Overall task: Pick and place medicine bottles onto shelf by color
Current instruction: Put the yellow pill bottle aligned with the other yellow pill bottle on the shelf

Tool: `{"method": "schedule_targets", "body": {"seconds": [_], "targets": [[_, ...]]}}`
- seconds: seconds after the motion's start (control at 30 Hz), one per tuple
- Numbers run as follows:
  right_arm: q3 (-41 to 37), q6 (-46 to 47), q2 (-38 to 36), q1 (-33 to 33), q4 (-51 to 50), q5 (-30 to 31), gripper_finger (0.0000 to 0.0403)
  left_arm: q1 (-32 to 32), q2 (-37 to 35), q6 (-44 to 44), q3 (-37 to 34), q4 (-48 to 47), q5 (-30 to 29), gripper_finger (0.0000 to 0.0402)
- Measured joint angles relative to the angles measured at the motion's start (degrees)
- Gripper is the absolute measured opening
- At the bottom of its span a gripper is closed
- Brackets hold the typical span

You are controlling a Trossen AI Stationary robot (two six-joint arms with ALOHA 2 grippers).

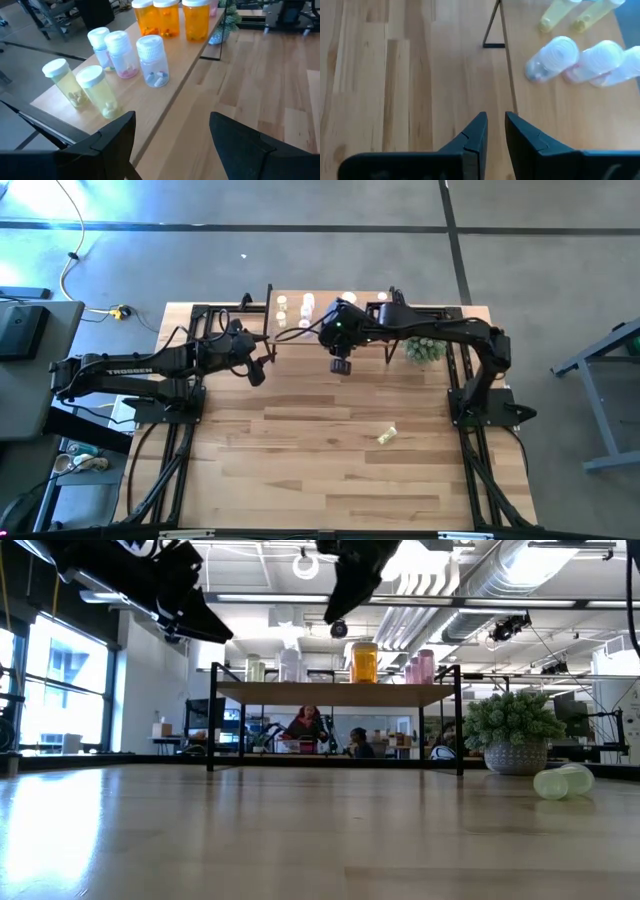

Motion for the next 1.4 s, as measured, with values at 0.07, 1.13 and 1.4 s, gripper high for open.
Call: {"method": "schedule_targets", "body": {"seconds": [0.07,1.13,1.4], "targets": [[0.0,-0.57,-1.01,0.18,-1.71,0.0,0.0058,-0.28,0.0,-0.01,0.0,0.04,0.0,0.0243],[-48.19,25.63,-38.28,8.83,10.63,-5.28,0.0029,-1.84,-0.02,-4.55,0.0,1.82,0.0,0.0243],[-53.65,30.8,-39.27,13.92,13.02,-6.38,0.0096,-1.85,-0.02,-6.81,0.0,1.8,4.48,0.0243]]}}
